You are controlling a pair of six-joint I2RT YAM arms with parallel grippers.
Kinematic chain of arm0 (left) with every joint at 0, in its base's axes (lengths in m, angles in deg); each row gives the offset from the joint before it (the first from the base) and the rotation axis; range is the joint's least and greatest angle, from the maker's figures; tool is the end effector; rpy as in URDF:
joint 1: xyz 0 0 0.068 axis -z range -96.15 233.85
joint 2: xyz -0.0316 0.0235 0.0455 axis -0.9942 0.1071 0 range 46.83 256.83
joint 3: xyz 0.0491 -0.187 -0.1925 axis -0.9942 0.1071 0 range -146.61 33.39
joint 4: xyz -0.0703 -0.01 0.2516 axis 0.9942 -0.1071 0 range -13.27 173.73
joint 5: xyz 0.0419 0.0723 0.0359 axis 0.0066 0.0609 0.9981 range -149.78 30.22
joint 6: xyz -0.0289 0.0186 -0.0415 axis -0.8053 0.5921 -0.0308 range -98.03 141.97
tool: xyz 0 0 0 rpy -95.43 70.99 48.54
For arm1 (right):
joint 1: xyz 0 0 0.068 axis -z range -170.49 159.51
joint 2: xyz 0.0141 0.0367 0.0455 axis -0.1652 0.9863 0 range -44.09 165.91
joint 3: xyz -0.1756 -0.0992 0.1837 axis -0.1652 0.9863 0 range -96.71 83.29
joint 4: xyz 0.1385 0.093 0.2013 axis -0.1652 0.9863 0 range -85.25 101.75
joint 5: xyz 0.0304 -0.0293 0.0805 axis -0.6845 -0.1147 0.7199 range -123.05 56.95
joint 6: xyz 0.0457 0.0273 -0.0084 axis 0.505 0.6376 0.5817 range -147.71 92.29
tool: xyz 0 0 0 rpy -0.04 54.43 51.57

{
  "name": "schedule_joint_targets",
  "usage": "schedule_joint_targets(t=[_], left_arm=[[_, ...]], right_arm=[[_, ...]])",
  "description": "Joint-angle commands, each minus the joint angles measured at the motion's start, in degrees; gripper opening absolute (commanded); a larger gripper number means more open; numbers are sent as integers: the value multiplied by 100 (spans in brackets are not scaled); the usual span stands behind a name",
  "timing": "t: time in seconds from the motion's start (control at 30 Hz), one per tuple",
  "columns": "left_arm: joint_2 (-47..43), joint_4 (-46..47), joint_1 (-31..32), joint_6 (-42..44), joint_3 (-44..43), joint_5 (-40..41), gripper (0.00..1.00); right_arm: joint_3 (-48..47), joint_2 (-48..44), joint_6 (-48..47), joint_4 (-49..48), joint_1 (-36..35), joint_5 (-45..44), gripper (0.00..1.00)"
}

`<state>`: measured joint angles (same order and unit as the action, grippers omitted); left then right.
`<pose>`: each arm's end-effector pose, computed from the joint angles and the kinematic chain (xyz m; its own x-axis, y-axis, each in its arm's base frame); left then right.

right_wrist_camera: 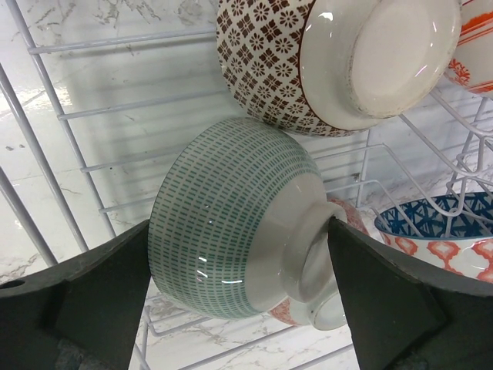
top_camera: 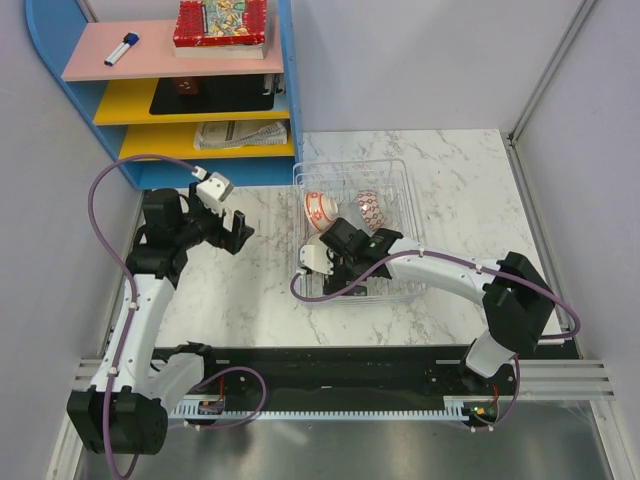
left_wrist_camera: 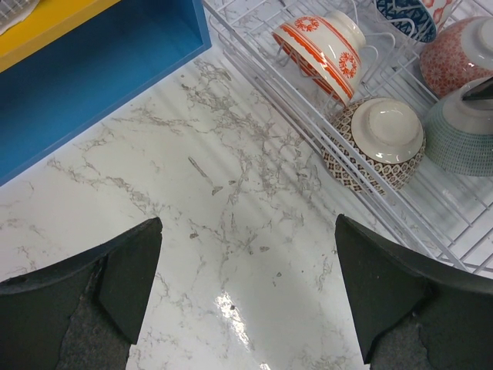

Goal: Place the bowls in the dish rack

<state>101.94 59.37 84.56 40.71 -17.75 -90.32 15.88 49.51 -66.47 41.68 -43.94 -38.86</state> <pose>0.2095 -0.0207 0.3233 -0.3022 0.2805 -0.9110 0.5861 0.8084 0.0545 0.2009 0.2648 0.2251 0.0691 -0.9527 -0.2960 -0.9345 0.0421 -0.3534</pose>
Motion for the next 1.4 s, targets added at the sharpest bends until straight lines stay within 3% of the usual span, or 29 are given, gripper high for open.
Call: schedule_joint_targets(t=[0.0, 0.6, 0.9, 1.0, 1.17, 1.37], left_arm=[[-132, -25, -27, 24, -72, -136, 100], [-176, -87, -36, 42, -98, -189, 100], [-106, -324, -27, 314, -353, -750, 100], [69, -446, -27, 332, -616, -1014, 100], [184, -561, -27, 349, -951, -1260, 100], [26, -605, -27, 525, -732, -1752, 100]], right_arm=[[-52, 211, 361, 579, -69, 677, 98], [-377, -79, 633, 913, -78, 1169, 98], [-1545, -886, 1046, 860, 54, 1186, 98], [-1819, -1412, 1449, 308, 369, 1178, 98], [-2082, -2029, 1846, -116, 1555, 1546, 97], [-1135, -2908, 1978, -115, 2839, 2214, 97]])
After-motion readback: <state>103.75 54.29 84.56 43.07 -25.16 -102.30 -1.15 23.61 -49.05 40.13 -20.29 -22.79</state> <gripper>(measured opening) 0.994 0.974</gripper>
